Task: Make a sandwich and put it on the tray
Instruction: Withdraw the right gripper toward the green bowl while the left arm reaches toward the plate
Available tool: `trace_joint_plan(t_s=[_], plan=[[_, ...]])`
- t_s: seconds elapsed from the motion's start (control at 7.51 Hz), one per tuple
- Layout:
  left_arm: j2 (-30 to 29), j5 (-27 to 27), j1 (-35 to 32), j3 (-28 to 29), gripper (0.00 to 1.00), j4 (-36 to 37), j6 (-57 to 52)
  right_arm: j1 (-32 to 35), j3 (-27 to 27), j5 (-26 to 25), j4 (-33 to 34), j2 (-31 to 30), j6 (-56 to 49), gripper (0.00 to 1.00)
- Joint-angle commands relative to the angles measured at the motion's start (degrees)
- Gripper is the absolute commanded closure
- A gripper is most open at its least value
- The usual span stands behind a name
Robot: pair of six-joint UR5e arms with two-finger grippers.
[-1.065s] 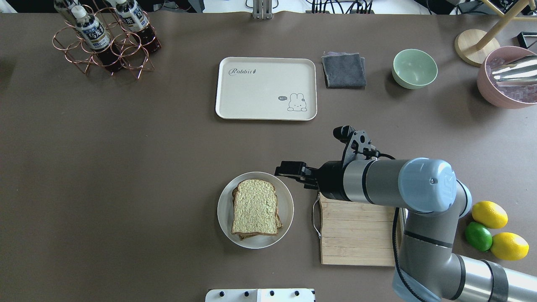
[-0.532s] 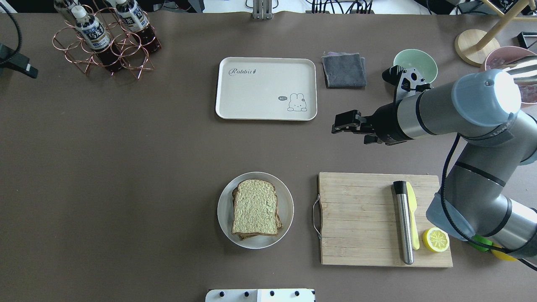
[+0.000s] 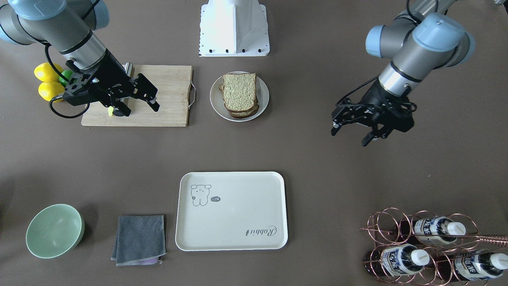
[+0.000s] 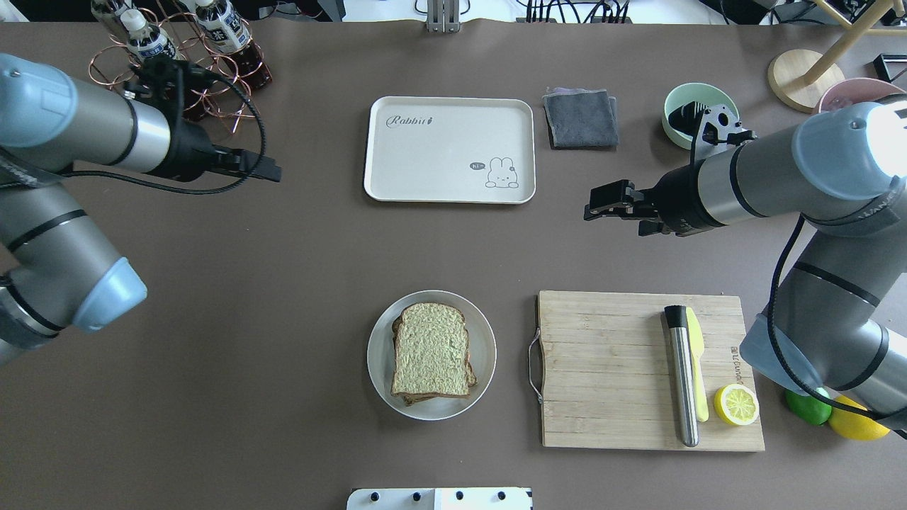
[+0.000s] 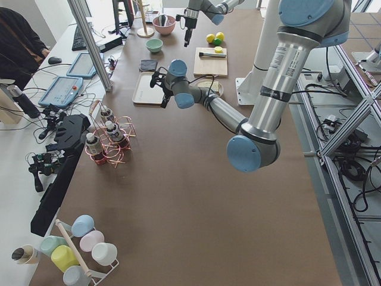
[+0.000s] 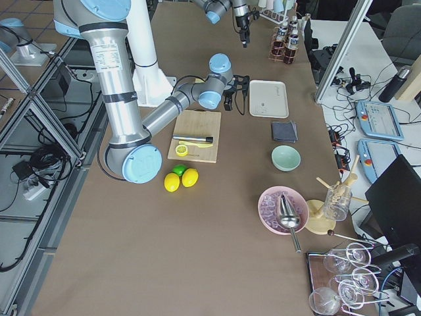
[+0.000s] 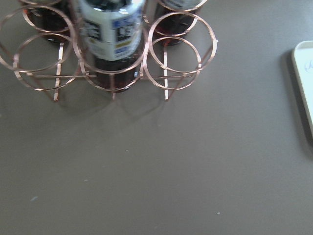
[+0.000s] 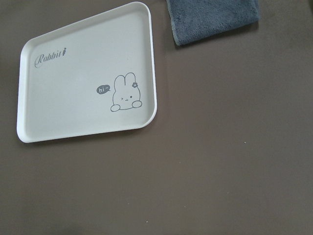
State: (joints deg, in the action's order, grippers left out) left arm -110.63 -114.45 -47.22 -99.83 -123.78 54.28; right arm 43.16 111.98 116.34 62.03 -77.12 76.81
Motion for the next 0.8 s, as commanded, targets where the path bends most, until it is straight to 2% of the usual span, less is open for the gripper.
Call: trace_joint_plan(t_s=[0.0,0.13,0.27,0.67], plan=[[-7.2,20.4,12.2,3.2,0.02,-6.9,6.9,1.7,-0.3,1.3,0.2,-0.1,-0.9,0.01],[-6.6,28.0,17.1,5.3,0.02,-12.5,7.3,2.3,-0.3,1.4,0.3,-0.1,-0.9,0.01],[-6.5,30.0,18.3,5.6,0.02,-14.6,7.8,2.7,-0.3,1.6,0.3,-0.2,-0.9,0.01],[-7.5,29.0,17.7,4.9,0.02,-16.0,2.4,3.8,0.3,1.5,0.2,-1.0,-0.8,0.01]])
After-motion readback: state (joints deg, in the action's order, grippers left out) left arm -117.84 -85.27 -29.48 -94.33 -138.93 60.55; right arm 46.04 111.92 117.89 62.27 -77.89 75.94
